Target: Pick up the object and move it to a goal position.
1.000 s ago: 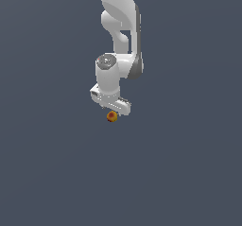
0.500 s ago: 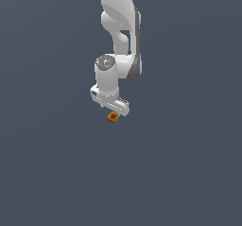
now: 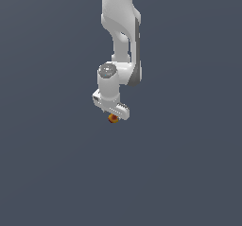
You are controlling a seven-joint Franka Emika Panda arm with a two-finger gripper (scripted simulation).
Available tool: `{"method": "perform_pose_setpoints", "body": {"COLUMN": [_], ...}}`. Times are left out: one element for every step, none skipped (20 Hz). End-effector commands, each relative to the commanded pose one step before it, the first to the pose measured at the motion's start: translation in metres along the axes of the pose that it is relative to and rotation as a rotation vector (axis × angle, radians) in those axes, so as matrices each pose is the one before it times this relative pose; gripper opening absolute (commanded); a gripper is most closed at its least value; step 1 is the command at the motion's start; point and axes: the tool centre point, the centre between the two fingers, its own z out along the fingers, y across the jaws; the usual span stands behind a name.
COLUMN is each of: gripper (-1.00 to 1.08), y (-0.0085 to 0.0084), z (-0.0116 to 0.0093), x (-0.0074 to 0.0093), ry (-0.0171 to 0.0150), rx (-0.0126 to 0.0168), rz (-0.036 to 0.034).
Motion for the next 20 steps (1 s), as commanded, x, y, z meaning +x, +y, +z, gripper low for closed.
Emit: {"method": "perform_pose_setpoints", "body": {"gripper": [1.0,1.0,1.0,1.0,-1.0,-1.0,-1.0,-1.0,-1.0,-1.0,-1.0,-1.0,-1.0,-1.0,-1.0,-1.0,-1.0,-1.0,-1.0,-1.0], "y": [0.00651,0.0002,-0.00008,-0.00003,0.0,0.0,0.0,0.0,0.0,0.0,0.0,0.0,0.0,0.0,-0.00246,-0.00022,-0.00067,-0.00112,-0.00157,-0.00202], "z": [0.01275,0.00137,0.00084,0.00028,0.0,0.0,0.0,0.0,0.0,0.0,0.0,0.0,0.0,0.0,-0.00196,-0.00025,-0.00074,-0.00123,-0.00172,-0.00221], "x": [-0.00253,0.00022,0.00005,0.00002,0.0,0.0,0.0,0.0,0.0,0.0,0.0,0.0,0.0,0.0,0.00056,0.00001,0.00002,0.00004,0.00006,0.00008], "ry": [-0.01073,-0.00001,0.0,0.0,0.0,0.0,0.0,0.0,0.0,0.0,0.0,0.0,0.0,0.0,0.00337,0.0,0.0,0.0,0.0,0.0], "rx": [-0.00841,0.00025,0.0,0.0,0.0,0.0,0.0,0.0,0.0,0.0,0.0,0.0,0.0,0.0,0.00296,0.0,0.0,0.0,0.0,0.0], "rz": [0.00797,0.00064,0.0,0.0,0.0,0.0,0.0,0.0,0.0,0.0,0.0,0.0,0.0,0.0,-0.003,0.0,0.0,0.0,0.0,0.0]}}
